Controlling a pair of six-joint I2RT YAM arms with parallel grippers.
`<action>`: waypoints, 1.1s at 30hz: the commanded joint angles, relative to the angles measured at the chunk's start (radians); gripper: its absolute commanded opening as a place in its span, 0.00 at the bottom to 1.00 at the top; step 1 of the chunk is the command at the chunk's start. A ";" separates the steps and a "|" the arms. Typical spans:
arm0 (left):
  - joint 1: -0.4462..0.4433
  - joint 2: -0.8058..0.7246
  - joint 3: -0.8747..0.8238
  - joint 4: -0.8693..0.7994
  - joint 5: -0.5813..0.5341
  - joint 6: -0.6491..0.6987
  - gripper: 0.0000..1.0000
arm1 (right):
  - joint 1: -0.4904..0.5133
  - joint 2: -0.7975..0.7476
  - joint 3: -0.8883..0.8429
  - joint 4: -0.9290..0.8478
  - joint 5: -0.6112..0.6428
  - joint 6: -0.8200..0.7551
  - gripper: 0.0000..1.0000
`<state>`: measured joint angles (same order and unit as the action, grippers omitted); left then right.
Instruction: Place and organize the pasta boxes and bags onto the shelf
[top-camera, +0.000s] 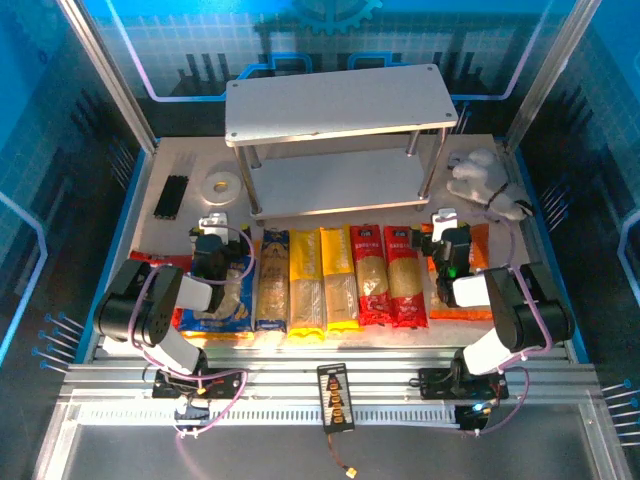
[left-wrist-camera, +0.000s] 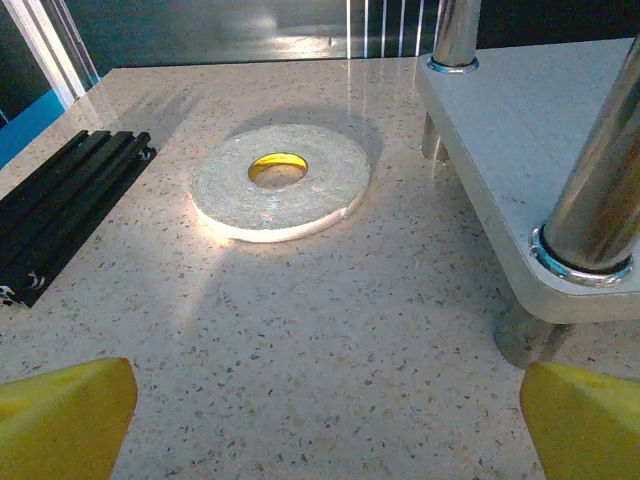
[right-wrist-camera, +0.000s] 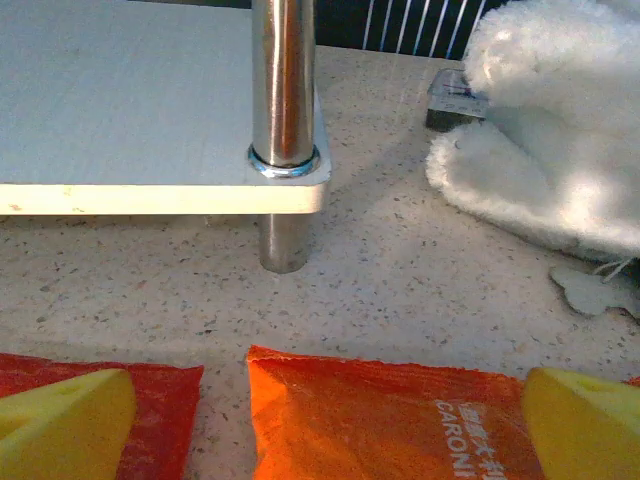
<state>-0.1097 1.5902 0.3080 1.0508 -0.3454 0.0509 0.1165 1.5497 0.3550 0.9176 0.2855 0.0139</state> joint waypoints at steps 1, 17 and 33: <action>0.011 -0.021 0.021 0.010 0.019 -0.018 0.99 | -0.015 -0.002 0.023 0.025 -0.020 -0.001 1.00; 0.068 -0.035 0.069 -0.107 0.151 -0.048 0.99 | -0.039 -0.018 0.033 -0.011 -0.063 0.016 0.97; -0.214 -0.652 0.310 -0.986 0.027 -0.171 0.89 | 0.008 -0.492 0.329 -0.990 -0.132 0.192 0.91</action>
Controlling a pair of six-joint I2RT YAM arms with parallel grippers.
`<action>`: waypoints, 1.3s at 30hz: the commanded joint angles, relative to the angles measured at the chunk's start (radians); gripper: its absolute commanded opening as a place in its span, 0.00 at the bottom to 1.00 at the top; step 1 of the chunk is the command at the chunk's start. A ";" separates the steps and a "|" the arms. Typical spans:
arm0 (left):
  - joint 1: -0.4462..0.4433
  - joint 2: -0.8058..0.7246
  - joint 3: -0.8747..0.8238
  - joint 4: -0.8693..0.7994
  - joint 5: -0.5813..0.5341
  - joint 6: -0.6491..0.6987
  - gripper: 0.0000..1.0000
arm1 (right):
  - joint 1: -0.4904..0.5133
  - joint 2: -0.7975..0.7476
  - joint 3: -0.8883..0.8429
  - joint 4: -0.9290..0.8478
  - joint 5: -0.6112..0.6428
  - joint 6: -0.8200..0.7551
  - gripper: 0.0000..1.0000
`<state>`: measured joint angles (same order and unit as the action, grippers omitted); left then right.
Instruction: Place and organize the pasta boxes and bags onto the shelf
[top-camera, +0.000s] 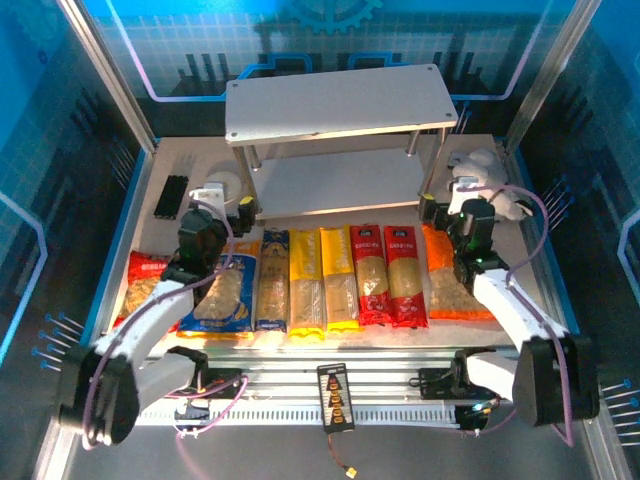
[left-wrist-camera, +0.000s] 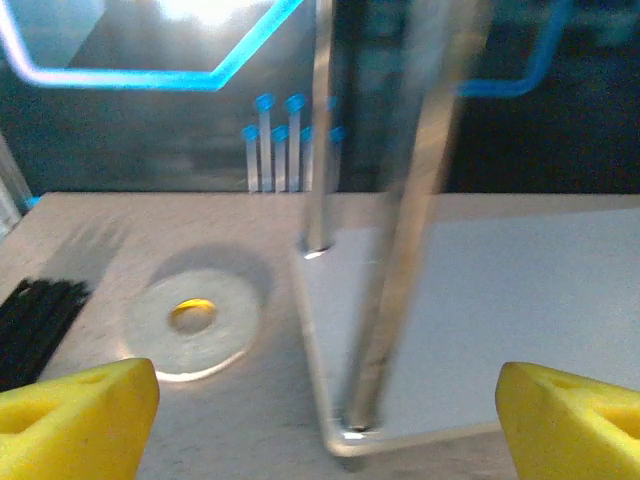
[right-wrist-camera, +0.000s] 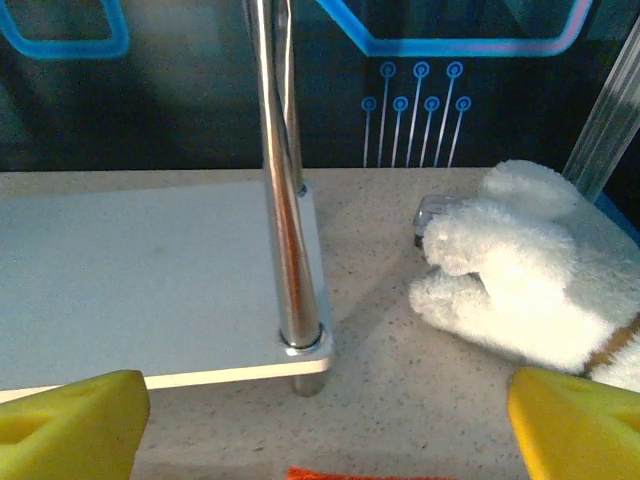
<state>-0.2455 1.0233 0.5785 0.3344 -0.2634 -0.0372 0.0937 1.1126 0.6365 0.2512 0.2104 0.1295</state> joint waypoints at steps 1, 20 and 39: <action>-0.123 -0.128 0.049 -0.321 -0.066 -0.120 0.89 | 0.061 -0.085 0.063 -0.398 -0.058 0.087 0.90; -0.570 -0.080 0.090 -0.742 -0.302 -0.501 0.92 | 0.406 0.052 0.191 -0.989 0.094 0.387 0.96; -0.562 -0.180 0.067 -0.795 -0.322 -0.501 0.95 | 0.329 0.404 0.218 -0.848 -0.025 0.360 0.97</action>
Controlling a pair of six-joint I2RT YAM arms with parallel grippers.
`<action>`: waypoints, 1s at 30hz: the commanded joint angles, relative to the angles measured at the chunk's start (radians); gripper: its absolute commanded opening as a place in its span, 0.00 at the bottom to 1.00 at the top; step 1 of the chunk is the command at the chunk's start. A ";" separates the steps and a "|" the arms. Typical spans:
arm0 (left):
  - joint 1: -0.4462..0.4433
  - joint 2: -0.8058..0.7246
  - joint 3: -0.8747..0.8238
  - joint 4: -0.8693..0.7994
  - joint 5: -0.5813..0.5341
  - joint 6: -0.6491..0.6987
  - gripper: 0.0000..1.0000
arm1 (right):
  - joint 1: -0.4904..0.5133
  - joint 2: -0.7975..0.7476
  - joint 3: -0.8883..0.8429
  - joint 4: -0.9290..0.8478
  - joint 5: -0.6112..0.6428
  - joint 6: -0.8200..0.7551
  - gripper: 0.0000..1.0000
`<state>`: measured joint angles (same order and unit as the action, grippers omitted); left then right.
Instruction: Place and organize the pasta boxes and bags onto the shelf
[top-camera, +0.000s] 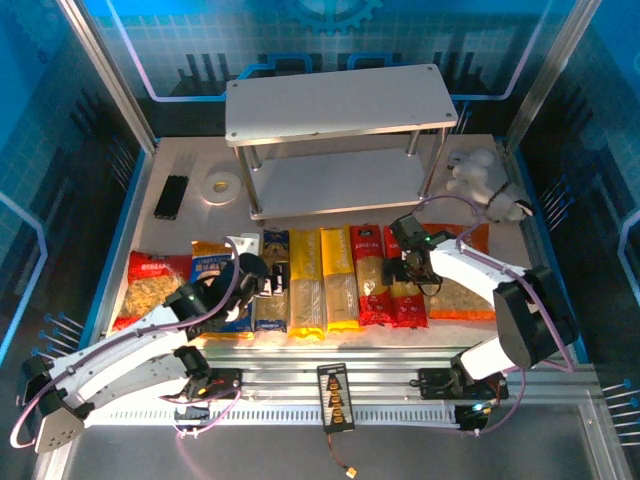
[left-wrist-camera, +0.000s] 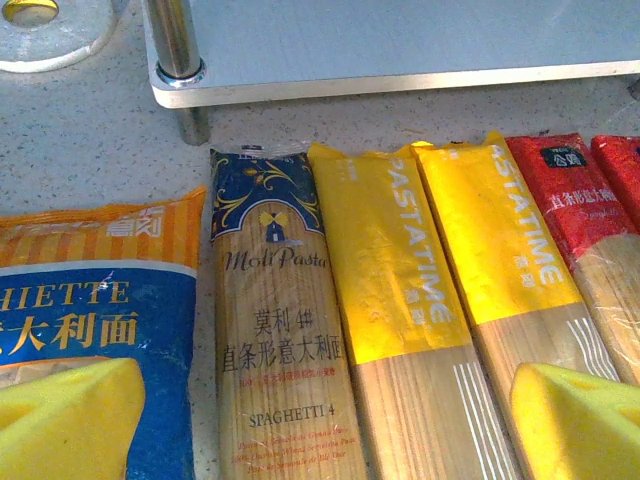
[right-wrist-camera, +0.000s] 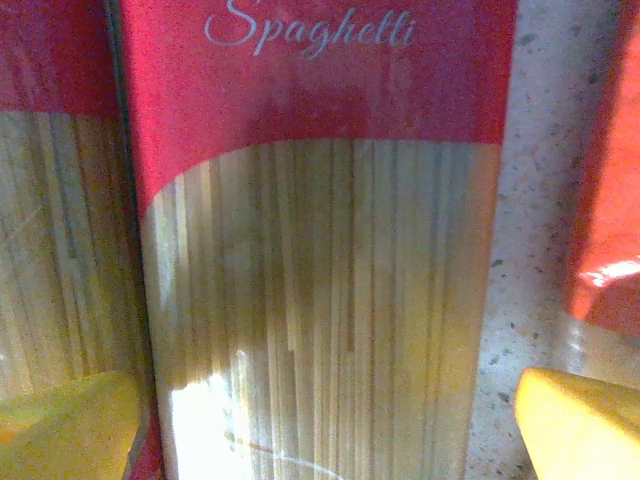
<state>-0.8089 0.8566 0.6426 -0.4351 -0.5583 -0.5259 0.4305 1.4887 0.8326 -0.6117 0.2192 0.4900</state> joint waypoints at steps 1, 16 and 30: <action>0.005 -0.014 0.003 -0.025 -0.026 -0.012 0.96 | -0.007 0.037 0.023 0.017 -0.036 -0.001 0.97; 0.020 -0.060 -0.029 -0.018 -0.026 -0.019 0.96 | -0.043 0.111 -0.011 0.037 -0.034 0.001 0.97; 0.024 -0.071 -0.035 -0.022 -0.025 -0.026 0.96 | -0.045 0.096 -0.012 -0.001 -0.107 -0.026 0.64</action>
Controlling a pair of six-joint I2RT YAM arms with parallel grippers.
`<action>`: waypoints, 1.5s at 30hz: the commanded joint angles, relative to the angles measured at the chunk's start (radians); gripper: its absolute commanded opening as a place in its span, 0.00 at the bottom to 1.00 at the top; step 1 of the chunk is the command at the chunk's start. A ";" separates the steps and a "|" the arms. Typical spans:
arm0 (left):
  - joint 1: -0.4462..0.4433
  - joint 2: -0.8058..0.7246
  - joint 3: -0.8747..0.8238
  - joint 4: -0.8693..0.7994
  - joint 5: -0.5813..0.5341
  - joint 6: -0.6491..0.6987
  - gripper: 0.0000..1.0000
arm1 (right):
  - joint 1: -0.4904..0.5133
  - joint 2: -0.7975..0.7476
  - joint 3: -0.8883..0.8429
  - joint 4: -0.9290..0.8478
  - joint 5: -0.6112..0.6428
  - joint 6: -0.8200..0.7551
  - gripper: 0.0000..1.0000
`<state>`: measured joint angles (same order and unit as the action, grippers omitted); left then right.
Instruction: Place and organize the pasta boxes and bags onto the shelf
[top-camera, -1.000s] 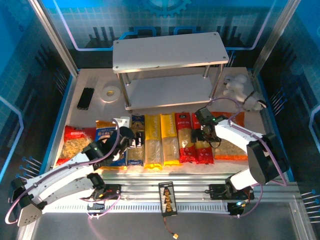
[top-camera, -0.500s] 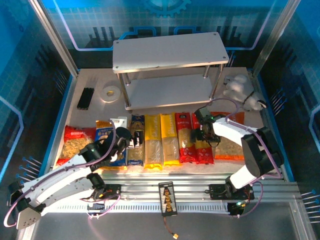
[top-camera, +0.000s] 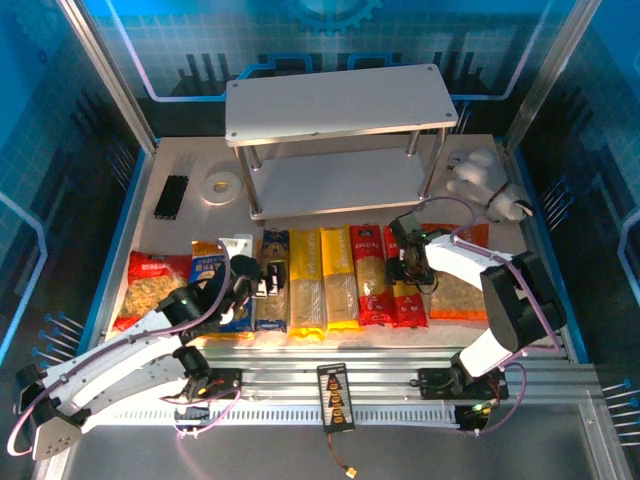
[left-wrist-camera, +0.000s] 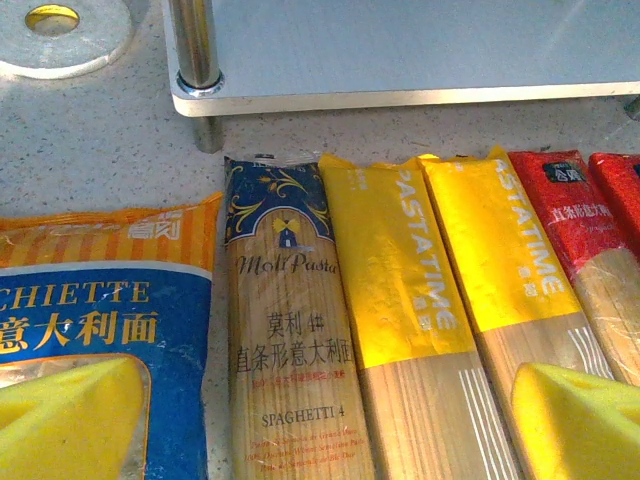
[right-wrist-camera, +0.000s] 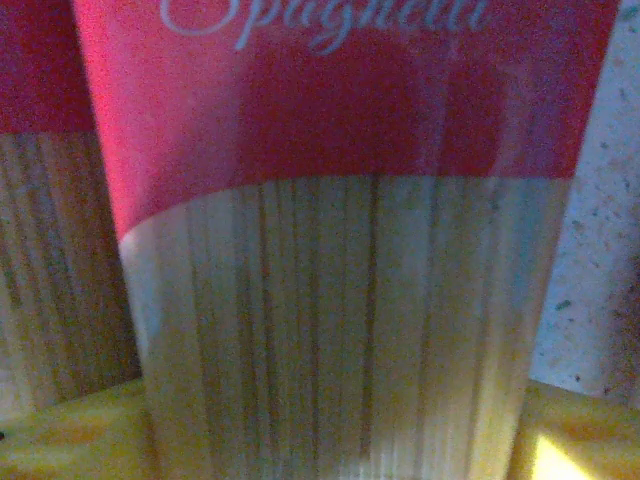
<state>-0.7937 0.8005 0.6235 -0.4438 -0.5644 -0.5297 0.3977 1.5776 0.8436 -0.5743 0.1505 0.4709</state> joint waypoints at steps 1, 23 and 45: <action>0.009 -0.015 -0.016 -0.013 -0.018 -0.023 0.96 | -0.011 0.002 -0.024 -0.039 -0.041 -0.008 0.61; 0.010 -0.010 -0.031 0.009 -0.005 -0.031 0.96 | -0.003 -0.250 0.247 -0.266 0.051 -0.093 0.00; 0.015 -0.001 -0.027 0.001 -0.006 -0.021 0.96 | -0.071 0.272 0.752 -0.023 0.239 -0.230 0.00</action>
<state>-0.7872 0.8001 0.6029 -0.4377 -0.5606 -0.5510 0.3332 1.8473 1.5070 -0.7265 0.3260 0.2607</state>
